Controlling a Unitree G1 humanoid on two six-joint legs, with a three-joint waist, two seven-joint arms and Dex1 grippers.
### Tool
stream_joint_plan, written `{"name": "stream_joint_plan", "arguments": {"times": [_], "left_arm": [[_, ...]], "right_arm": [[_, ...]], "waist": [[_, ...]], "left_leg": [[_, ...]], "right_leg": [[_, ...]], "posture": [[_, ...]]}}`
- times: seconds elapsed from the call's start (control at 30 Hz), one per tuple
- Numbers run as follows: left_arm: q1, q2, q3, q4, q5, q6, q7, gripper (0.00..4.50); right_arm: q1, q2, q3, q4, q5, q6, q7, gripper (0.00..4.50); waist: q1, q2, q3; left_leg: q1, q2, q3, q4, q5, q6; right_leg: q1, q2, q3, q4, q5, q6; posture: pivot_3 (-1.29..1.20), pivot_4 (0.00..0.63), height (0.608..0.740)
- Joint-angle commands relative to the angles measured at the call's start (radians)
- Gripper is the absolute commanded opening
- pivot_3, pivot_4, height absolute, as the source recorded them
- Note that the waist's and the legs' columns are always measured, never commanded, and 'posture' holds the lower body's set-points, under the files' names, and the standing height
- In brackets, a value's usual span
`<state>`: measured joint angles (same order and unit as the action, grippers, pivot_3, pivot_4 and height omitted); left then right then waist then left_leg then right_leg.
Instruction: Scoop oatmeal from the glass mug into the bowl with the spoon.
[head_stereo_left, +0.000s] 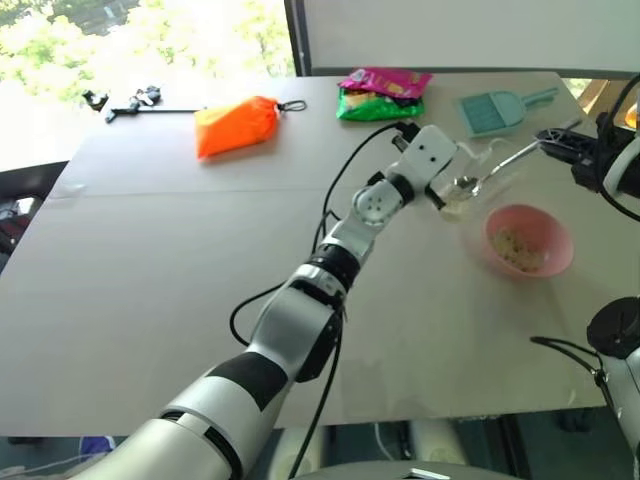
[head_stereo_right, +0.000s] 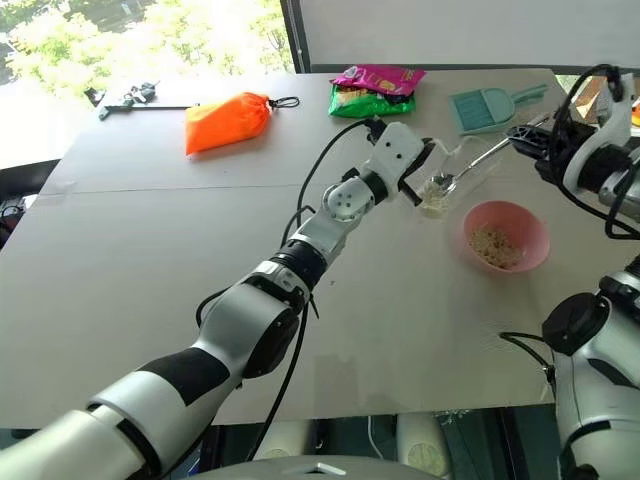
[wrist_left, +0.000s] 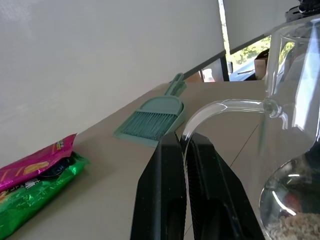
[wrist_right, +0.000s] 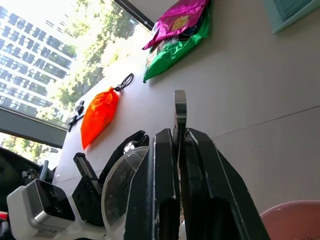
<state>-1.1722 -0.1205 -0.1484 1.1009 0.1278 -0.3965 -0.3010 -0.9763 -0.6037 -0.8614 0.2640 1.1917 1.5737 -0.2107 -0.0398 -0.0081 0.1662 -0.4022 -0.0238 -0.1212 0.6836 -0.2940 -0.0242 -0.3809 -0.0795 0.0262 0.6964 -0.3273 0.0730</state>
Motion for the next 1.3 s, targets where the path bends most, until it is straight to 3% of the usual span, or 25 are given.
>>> {"name": "stream_joint_plan", "arguments": {"times": [0.03, 0.27, 0.73, 1.3], "left_arm": [[-0.014, -0.023, -0.005, -0.022, 0.003, -0.024, 0.000, 0.02], [0.005, -0.019, -0.003, -0.022, 0.006, -0.028, -0.005, 0.02], [0.026, -0.005, -0.021, -0.028, 0.025, -0.026, -0.007, 0.02], [0.023, 0.005, -0.022, -0.015, 0.056, -0.028, 0.009, 0.02]], "right_arm": [[-0.046, -0.017, -0.068, 0.004, 0.063, 0.010, -0.031, 0.00], [-0.049, -0.038, -0.142, 0.024, 0.128, 0.019, -0.128, 0.00], [0.052, -0.145, -0.163, 0.055, 0.269, -0.036, -0.215, 0.00], [0.332, -0.268, -0.064, -0.008, 0.692, -0.323, -0.357, 0.00]], "waist": [[0.000, 0.000, 0.000], [0.000, 0.000, 0.000], [0.001, 0.000, 0.000], [0.000, 0.001, 0.000]], "left_leg": [[0.000, 0.000, 0.000, 0.000, 0.000, 0.000], [0.000, 0.000, 0.000, 0.000, 0.000, 0.000], [-0.001, 0.000, 0.001, 0.000, 0.000, 0.001], [-0.003, 0.000, 0.003, 0.001, 0.000, 0.002]], "right_leg": [[0.000, 0.000, 0.000, 0.000, 0.000, 0.000], [0.000, 0.000, 0.000, 0.000, 0.000, 0.000], [0.000, 0.000, 0.000, 0.000, 0.000, 0.000], [0.000, -0.001, 0.001, 0.000, 0.000, 0.001]], "posture": [[0.00, 0.150, 0.740], [0.00, 0.150, 0.740], [0.00, 0.150, 0.740], [0.00, 0.150, 0.740]]}}
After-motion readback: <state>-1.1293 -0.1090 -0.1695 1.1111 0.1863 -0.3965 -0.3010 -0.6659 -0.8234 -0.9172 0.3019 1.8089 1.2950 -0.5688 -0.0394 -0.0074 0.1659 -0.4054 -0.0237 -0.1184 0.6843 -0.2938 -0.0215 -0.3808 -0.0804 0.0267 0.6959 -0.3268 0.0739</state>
